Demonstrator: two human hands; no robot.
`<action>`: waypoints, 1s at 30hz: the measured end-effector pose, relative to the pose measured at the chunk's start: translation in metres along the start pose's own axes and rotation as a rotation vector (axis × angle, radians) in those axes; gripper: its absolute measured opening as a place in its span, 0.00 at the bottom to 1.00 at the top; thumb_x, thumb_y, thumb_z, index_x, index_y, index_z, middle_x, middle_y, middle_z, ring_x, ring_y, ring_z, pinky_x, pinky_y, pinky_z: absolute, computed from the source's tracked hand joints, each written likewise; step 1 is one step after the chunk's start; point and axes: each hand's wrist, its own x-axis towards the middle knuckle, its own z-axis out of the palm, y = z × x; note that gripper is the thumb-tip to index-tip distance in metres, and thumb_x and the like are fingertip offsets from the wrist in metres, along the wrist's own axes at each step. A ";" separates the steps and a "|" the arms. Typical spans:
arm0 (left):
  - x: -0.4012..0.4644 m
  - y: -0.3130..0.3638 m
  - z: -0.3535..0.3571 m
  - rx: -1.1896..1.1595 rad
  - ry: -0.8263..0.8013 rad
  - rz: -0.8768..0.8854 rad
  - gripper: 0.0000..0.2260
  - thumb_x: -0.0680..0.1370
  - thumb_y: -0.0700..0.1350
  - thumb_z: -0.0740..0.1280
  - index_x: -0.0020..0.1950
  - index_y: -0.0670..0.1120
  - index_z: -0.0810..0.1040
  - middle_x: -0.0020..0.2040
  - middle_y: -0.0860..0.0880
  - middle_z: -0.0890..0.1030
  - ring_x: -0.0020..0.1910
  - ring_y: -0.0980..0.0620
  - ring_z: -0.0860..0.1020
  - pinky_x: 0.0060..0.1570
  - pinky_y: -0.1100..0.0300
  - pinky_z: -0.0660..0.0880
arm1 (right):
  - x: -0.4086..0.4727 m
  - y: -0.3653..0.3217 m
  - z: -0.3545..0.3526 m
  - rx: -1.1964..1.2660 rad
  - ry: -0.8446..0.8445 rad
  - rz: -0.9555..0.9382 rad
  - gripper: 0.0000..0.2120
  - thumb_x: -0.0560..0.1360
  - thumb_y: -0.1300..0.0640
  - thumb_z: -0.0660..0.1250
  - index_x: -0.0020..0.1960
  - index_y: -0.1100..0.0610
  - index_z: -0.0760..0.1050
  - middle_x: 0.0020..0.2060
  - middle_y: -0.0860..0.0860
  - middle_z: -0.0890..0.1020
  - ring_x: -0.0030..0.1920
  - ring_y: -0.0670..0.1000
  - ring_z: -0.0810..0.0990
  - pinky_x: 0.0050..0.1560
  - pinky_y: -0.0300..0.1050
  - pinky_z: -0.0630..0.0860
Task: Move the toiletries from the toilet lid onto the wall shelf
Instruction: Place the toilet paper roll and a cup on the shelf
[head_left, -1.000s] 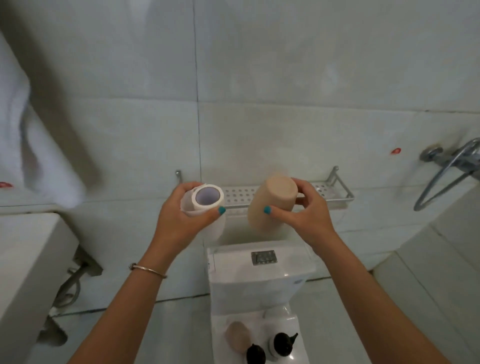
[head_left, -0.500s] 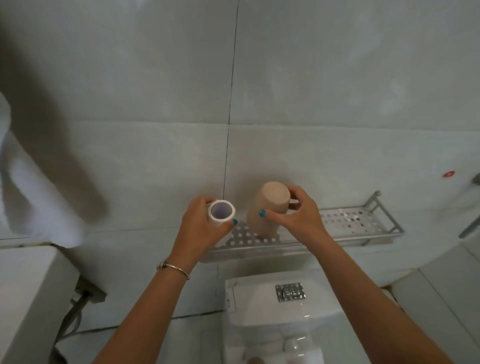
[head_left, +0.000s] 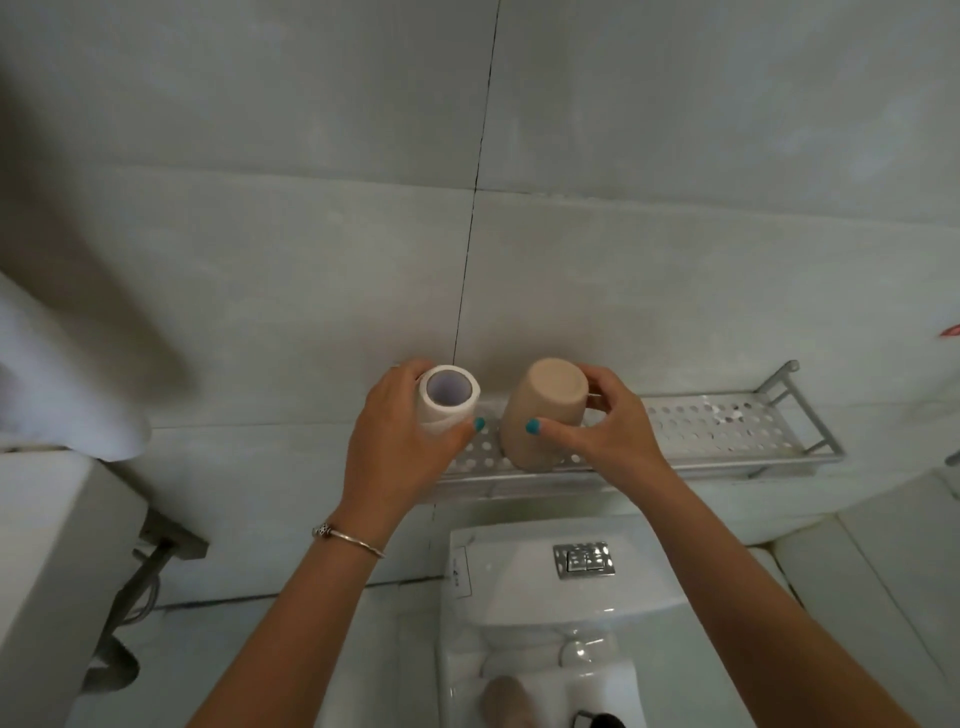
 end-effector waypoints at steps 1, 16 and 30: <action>-0.002 0.000 0.001 0.005 0.009 -0.001 0.28 0.63 0.54 0.78 0.59 0.56 0.71 0.54 0.59 0.73 0.55 0.55 0.74 0.47 0.61 0.71 | 0.001 0.000 0.000 -0.003 -0.007 0.002 0.32 0.60 0.53 0.82 0.60 0.47 0.71 0.52 0.38 0.77 0.53 0.42 0.77 0.55 0.46 0.77; -0.003 0.000 -0.005 -0.012 0.010 0.160 0.35 0.67 0.45 0.77 0.71 0.51 0.65 0.67 0.53 0.66 0.64 0.57 0.70 0.56 0.71 0.67 | 0.005 0.001 0.001 -0.136 -0.107 0.005 0.38 0.58 0.49 0.82 0.62 0.42 0.67 0.53 0.38 0.75 0.52 0.44 0.77 0.56 0.56 0.78; -0.005 0.001 0.001 0.035 0.051 0.283 0.33 0.68 0.41 0.76 0.70 0.47 0.67 0.68 0.48 0.67 0.69 0.51 0.66 0.68 0.62 0.63 | 0.006 -0.007 0.010 -0.131 -0.108 -0.011 0.39 0.56 0.46 0.82 0.63 0.40 0.66 0.55 0.36 0.75 0.55 0.45 0.76 0.56 0.57 0.77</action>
